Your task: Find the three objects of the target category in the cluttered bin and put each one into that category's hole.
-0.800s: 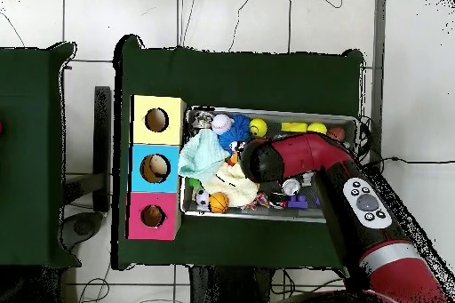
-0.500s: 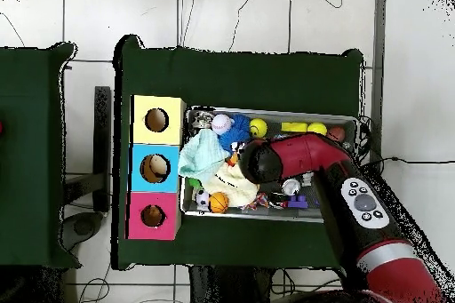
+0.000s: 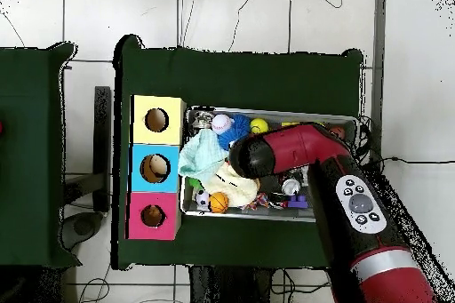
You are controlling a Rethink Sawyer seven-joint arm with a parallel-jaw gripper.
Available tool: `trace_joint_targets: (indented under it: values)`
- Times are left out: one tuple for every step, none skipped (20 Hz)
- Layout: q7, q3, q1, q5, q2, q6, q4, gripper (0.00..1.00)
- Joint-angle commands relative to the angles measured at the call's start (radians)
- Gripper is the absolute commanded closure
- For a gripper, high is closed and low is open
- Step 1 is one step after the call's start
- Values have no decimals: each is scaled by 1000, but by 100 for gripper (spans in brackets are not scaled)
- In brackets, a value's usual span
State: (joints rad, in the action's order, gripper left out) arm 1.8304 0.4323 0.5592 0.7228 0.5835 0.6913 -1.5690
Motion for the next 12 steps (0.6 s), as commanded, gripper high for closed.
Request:
trace_joint_targets:
  values:
    - [-265,48,-7,-25,64,228,79,100]
    - [-263,51,-5,-22,68,230,76,100]
    - [-262,54,-5,-21,74,240,78,100]
    - [-259,54,-7,-21,80,252,78,100]
    - [-256,55,-9,-21,86,265,77,100]
    - [-252,57,-9,-21,93,269,71,100]
    - [-249,60,-12,-25,100,281,73,100]
    - [-243,61,-12,-25,104,281,70,100]
    - [-236,64,-11,-27,108,278,67,100]
    - [-217,65,-3,-30,104,251,50,100]
    - [-204,80,15,-37,95,194,24,100]
    - [-191,95,33,-44,87,137,-3,100]
